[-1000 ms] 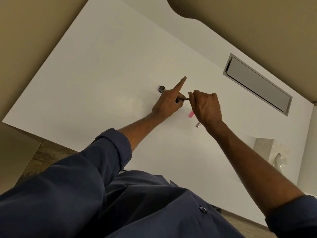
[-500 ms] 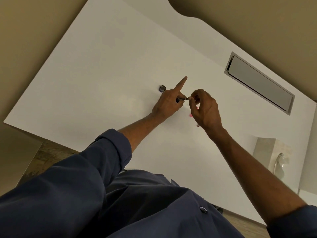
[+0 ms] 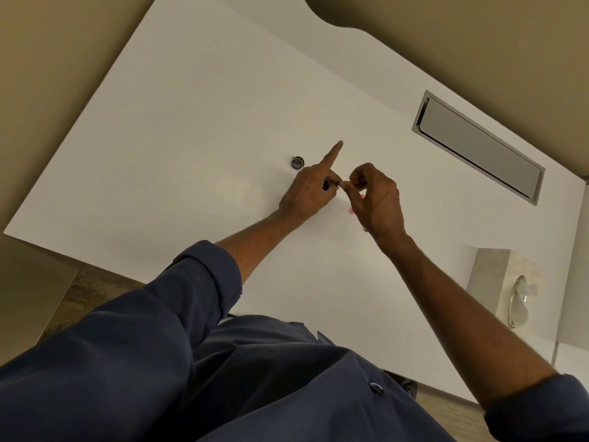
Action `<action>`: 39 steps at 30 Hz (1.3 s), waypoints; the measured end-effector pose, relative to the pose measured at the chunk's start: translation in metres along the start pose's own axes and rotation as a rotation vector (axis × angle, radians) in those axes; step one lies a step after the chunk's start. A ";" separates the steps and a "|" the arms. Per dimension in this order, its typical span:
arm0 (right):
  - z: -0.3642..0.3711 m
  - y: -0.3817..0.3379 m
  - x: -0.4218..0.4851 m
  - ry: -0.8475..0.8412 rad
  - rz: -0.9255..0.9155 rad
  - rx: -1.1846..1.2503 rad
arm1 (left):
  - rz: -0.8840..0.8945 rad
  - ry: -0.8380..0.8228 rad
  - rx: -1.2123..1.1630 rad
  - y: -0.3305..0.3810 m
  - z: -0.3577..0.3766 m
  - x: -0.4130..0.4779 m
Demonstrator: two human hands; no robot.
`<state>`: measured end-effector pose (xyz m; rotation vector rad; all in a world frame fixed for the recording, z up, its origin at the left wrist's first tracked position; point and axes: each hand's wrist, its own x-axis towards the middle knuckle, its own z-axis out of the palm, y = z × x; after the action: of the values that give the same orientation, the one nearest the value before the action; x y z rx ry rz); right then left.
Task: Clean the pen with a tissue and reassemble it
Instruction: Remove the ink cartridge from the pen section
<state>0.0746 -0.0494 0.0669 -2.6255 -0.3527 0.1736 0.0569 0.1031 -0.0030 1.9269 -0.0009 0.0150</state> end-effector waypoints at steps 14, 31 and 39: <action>0.007 0.002 -0.011 0.134 0.197 0.236 | -0.042 -0.018 -0.040 0.003 -0.002 -0.011; 0.022 -0.003 -0.060 0.327 0.899 1.044 | -0.546 0.209 -0.365 0.009 -0.009 -0.096; 0.019 -0.036 -0.097 0.413 1.025 1.514 | -0.685 0.067 -0.716 0.056 0.002 -0.073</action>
<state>-0.0299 -0.0377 0.0734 -1.0428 0.9371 0.1242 -0.0162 0.0811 0.0478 1.1334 0.6163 -0.3357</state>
